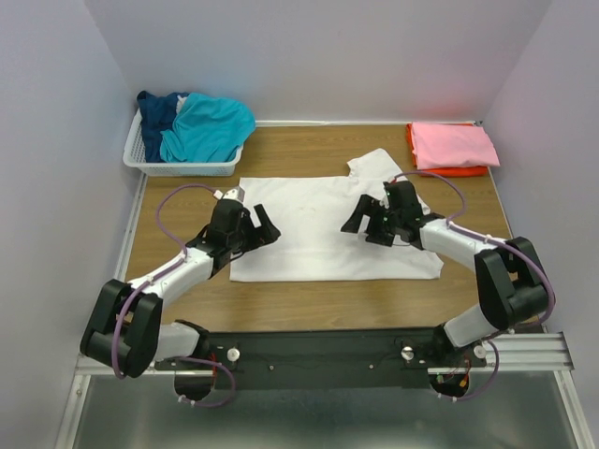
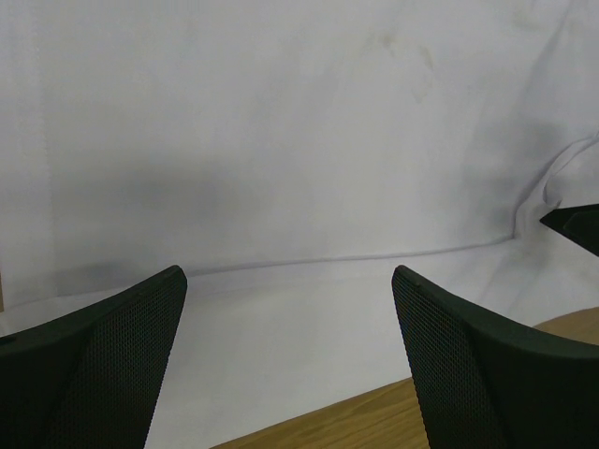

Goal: Fold and stack the t-shirts
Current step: Fold the tshirt

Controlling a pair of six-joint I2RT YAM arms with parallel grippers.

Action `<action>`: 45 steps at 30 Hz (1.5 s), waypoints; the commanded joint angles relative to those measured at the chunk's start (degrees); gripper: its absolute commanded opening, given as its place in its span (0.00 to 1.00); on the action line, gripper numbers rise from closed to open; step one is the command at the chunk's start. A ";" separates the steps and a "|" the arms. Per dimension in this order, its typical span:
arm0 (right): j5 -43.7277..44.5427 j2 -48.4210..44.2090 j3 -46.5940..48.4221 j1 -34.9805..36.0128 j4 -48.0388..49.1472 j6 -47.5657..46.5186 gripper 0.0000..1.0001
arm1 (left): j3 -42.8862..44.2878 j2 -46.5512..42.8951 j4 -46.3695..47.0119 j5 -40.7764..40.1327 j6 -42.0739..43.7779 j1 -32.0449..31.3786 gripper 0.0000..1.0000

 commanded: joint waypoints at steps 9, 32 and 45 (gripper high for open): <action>-0.57 8.12 1.11 1.31 3.92 1.62 1.00 | -3.39 2.23 3.84 2.21 -1.07 -0.33 0.99; 1.36 -13.84 -15.60 4.65 2.34 3.74 1.00 | -12.01 -14.80 -9.15 1.08 -9.32 -2.79 0.98; 25.25 -17.55 -0.67 4.47 -4.17 -3.73 1.00 | 10.02 -9.31 -15.76 -14.31 0.15 0.97 0.98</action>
